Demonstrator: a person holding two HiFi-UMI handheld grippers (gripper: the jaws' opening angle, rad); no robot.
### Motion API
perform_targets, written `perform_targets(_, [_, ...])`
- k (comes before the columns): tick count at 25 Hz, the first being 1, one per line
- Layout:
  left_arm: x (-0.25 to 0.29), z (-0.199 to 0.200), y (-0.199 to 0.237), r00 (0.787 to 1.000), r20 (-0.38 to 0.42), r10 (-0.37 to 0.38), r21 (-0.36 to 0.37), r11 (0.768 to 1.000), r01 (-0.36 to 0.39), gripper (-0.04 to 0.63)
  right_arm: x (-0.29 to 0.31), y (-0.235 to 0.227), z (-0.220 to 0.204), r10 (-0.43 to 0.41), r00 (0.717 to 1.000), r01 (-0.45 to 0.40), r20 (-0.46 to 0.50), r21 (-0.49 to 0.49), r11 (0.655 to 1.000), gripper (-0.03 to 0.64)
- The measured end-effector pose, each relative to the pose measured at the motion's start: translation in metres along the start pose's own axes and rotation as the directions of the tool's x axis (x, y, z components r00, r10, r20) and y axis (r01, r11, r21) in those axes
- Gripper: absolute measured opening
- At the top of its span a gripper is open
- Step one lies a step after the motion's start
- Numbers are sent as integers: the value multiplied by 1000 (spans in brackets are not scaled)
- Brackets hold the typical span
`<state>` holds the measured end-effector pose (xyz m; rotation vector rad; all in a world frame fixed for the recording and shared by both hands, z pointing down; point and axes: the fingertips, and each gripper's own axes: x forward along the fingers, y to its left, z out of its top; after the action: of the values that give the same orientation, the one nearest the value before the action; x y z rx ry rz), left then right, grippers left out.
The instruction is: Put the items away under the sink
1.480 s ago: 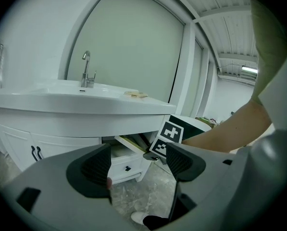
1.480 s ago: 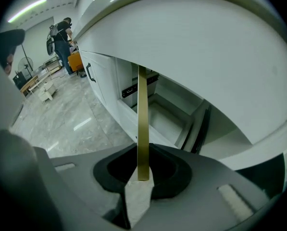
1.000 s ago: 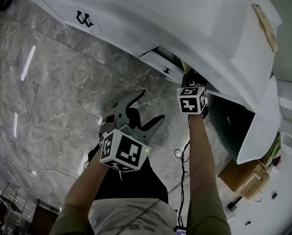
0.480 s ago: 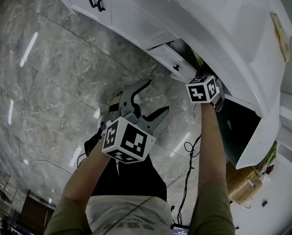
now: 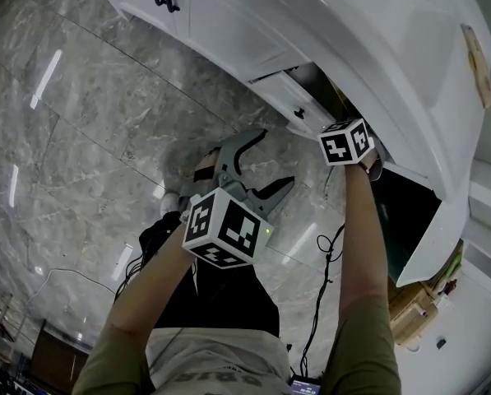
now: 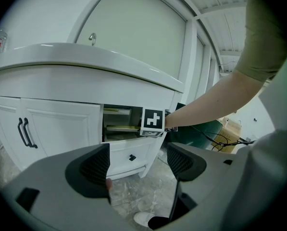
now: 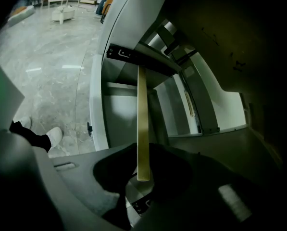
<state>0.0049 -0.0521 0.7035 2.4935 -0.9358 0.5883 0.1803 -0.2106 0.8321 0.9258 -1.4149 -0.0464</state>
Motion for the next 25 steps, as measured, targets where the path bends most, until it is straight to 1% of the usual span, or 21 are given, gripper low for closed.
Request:
perform_targets(6, [13, -4, 0, 1000, -4, -4, 12, 1000, 5, 362, 12, 3, -6, 13, 1000, -14, -25, -51, 999, 71])
perform_targets(14, [23, -4, 4, 1000, -8, 6, 13, 1000, -6, 365, 23, 9, -8, 48, 998, -52, -46, -70, 996, 71])
perform_targets(22, [24, -5, 10, 999, -21, 28, 12, 1000, -28, 367, 31, 9, -12, 63, 996, -69, -70, -83, 994, 72])
perform_targets(25, [23, -5, 15, 999, -21, 41, 7, 999, -41, 367, 32, 8, -11, 58, 996, -64, -70, -84, 994, 72])
